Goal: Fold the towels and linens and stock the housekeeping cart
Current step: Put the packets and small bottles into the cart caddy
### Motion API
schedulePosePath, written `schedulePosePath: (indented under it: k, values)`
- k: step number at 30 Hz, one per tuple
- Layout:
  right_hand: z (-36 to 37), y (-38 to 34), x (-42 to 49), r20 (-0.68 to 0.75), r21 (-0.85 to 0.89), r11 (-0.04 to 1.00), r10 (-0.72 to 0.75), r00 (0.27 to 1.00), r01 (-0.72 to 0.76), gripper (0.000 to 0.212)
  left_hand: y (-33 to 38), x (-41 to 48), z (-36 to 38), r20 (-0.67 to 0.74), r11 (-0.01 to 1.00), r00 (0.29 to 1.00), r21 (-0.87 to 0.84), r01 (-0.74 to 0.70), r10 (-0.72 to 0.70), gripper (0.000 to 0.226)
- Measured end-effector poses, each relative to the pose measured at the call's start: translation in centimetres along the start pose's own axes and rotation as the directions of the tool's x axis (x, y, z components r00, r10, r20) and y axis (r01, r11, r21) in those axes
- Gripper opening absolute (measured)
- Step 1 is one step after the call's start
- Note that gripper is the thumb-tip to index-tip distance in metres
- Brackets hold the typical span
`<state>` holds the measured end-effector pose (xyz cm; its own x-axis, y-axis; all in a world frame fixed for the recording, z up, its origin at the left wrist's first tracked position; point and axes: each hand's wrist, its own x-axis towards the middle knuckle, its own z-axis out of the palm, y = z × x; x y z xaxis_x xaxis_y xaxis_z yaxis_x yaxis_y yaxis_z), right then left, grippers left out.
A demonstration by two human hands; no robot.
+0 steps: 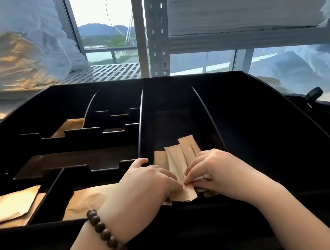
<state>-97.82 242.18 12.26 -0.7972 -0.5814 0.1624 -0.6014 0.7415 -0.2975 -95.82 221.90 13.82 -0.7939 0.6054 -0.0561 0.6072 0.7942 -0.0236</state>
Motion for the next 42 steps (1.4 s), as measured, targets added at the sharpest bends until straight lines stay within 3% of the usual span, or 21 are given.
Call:
schedulePosePath:
  k: [4,8,10,14,17,21,26,30,35,42]
  values:
    - [-0.2,-0.2,0.2,0.109,-0.012,0.999,0.045,0.993,-0.044,0.023,-0.3,0.5,-0.1,0.107,0.998,0.994,0.061,-0.015,0.008,0.05]
    - [-1.0,-0.3,0.0,0.118,-0.073,0.993,0.104,0.988,-0.096,0.035,0.0,0.7,-0.1,0.002,1.0,1.0,-0.004,0.022,-0.022,0.04]
    - [-1.2,-0.1,0.2,0.129,-0.23,0.968,0.128,0.983,-0.096,0.038,0.7,1.4,-0.2,-0.041,0.999,0.999,-0.043,0.03,-0.032,0.041]
    - [-0.3,-0.1,1.0,0.291,-0.576,0.818,0.213,0.933,-0.007,0.022,2.4,4.1,-0.1,0.23,0.996,0.973,-0.076,0.043,-0.025,0.053]
    - [0.1,-0.4,1.4,0.368,-0.661,0.746,0.229,0.901,0.08,0.019,2.7,5.3,0.2,0.323,0.996,0.946,-0.075,0.038,-0.011,0.045]
    - [0.4,-0.2,1.5,0.386,-0.621,0.78,0.217,0.896,0.079,0.018,2.2,5.4,1.0,0.328,1.0,0.944,0.025,0.018,-0.026,0.041]
    - [0.5,-0.4,1.3,0.38,-0.508,0.861,0.26,0.888,-0.034,0.023,1.1,5.9,2.2,0.323,0.996,0.944,0.075,0.041,-0.063,0.04]
    - [0.3,-0.8,0.8,0.388,-0.397,0.911,0.274,0.88,-0.109,0.019,0.6,5.8,2.5,0.318,0.997,0.945,0.04,0.063,-0.073,0.043]
    - [-0.3,-1.0,-0.1,0.411,-0.351,0.928,0.276,0.869,-0.128,0.014,0.6,4.1,2.2,0.17,0.991,0.984,-0.112,0.071,-0.051,0.031]
    - [0.4,-2.1,-1.4,0.115,-0.199,0.95,0.265,0.957,-0.239,0.031,1.6,2.4,1.3,-0.082,0.99,0.992,-0.109,0.092,-0.101,0.037]
